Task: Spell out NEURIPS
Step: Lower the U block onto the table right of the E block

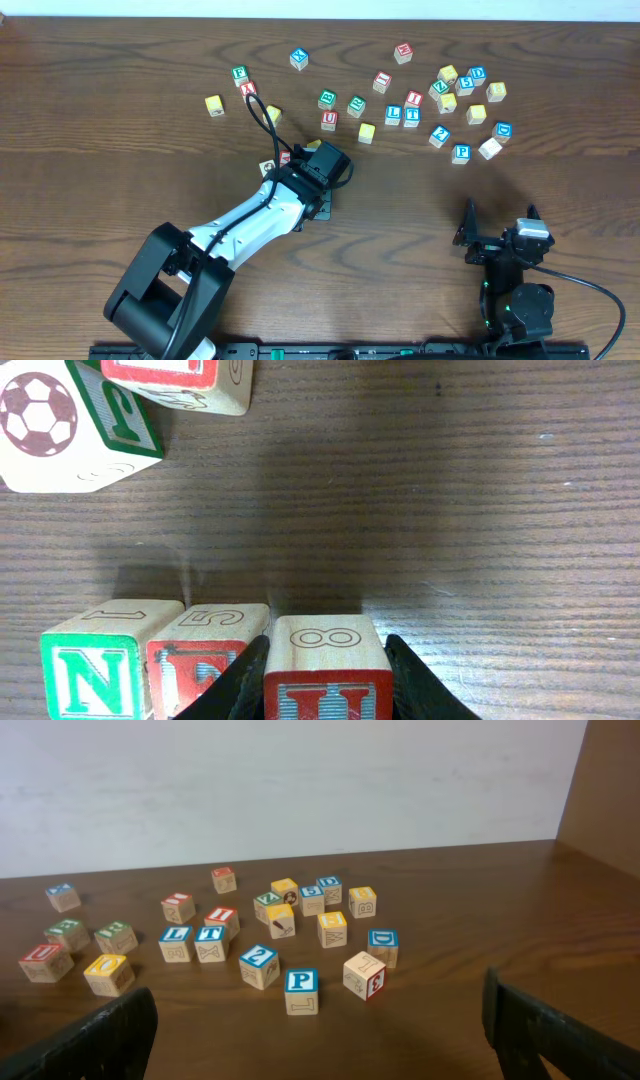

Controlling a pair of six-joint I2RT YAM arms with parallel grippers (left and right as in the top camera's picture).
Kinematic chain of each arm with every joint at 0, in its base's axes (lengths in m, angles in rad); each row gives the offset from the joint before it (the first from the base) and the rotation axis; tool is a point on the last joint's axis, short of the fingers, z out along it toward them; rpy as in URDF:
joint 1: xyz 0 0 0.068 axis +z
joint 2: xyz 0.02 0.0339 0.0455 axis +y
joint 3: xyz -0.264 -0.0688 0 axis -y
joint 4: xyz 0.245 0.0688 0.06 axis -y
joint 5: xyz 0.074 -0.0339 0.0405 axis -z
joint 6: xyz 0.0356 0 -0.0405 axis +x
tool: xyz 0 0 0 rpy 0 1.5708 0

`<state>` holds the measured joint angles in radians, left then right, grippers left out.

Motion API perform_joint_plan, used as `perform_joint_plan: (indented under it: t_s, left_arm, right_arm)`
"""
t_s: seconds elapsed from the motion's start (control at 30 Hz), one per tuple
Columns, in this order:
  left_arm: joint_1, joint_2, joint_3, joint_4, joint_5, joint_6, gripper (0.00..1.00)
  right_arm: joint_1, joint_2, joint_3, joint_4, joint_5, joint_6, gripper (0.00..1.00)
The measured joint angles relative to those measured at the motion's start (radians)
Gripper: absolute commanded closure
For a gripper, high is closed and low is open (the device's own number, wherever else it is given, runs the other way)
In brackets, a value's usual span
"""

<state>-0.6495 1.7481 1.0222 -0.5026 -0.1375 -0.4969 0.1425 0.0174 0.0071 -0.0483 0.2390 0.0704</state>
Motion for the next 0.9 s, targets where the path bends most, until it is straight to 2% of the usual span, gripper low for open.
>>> perform_joint_plan:
  t_s: [0.9]
  left_arm:
    - [0.001,0.0,0.0,-0.002,-0.042,0.001,0.76]
  right_arm:
    - [0.0,0.0,0.0,0.0,0.0,0.0,0.01]
